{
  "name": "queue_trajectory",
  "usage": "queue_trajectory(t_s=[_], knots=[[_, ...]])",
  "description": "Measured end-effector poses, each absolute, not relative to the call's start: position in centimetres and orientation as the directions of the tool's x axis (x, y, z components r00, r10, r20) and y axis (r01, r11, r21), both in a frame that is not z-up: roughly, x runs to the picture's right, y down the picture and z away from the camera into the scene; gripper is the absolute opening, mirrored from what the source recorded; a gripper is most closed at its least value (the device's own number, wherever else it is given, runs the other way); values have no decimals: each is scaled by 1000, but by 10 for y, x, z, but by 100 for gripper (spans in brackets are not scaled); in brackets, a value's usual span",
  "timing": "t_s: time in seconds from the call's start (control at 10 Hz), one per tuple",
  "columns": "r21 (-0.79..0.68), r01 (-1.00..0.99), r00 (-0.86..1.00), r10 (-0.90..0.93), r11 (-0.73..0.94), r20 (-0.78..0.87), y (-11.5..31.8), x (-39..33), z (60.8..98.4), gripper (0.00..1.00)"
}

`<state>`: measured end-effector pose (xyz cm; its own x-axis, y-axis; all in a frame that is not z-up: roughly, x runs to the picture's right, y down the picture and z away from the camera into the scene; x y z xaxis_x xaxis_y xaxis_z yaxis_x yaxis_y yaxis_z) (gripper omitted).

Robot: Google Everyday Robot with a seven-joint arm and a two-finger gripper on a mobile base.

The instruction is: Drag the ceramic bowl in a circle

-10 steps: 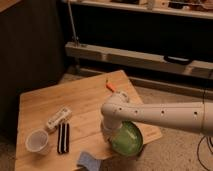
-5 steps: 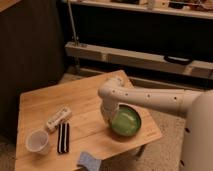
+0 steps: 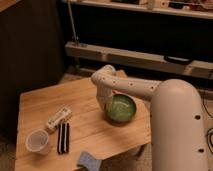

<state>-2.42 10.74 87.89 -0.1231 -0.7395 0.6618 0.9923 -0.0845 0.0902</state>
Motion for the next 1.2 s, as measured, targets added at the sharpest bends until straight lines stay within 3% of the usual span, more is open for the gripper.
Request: queue_trajectory(t_s=[0.3,0.7,1.2], knots=[[204,971,-226,-749,-123,623,111,-99,848,0],[361,919,-358,-717,-157,599,152,-178,787,0],[406,909,-359,-677,-96,642,215,-158,741,0]])
